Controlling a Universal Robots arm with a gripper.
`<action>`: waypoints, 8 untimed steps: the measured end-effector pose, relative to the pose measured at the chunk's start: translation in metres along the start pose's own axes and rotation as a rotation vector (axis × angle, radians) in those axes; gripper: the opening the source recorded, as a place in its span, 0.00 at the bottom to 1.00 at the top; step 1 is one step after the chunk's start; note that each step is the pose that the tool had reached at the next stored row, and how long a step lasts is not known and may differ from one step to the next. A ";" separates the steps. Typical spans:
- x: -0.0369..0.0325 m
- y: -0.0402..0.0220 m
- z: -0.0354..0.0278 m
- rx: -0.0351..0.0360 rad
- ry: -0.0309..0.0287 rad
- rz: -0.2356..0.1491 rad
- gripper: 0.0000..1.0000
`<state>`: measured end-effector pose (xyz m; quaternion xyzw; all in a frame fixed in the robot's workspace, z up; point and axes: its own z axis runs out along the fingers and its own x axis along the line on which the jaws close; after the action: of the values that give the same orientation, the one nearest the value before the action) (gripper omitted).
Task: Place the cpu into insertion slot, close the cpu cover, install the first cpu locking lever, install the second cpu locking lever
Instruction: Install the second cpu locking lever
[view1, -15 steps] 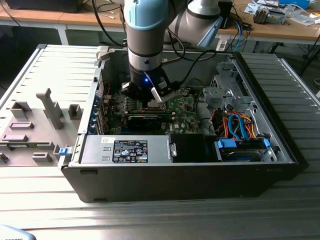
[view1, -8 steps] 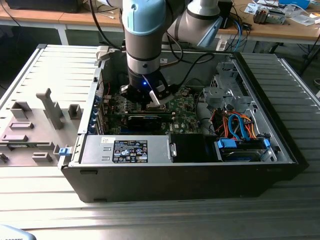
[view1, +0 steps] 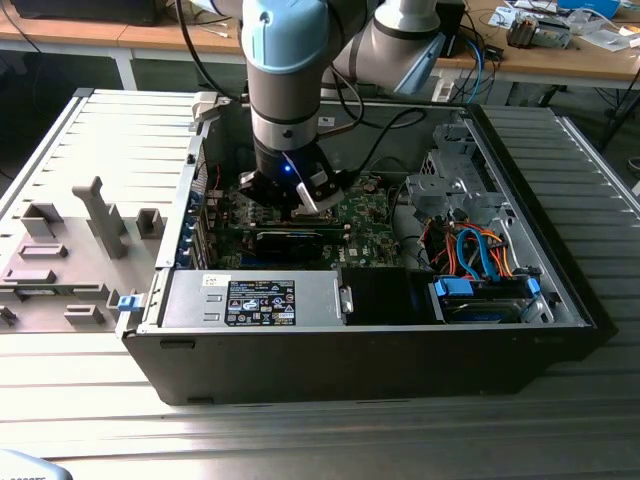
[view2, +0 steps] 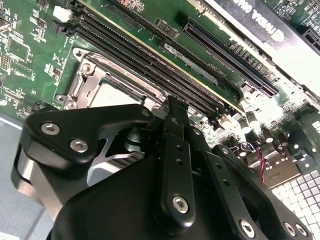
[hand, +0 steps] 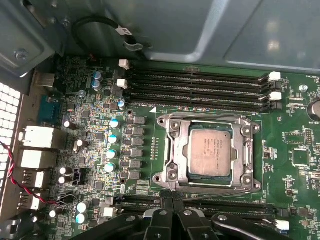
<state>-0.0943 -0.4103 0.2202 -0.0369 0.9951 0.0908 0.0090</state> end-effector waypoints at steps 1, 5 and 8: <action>0.0004 0.0000 0.0002 0.0000 0.0000 0.000 0.11; 0.0022 -0.0001 0.0013 -0.0001 0.0000 0.000 0.11; 0.0040 -0.0002 0.0030 -0.0002 0.0006 -0.003 0.11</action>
<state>-0.0982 -0.4102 0.2171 -0.0386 0.9951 0.0909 0.0089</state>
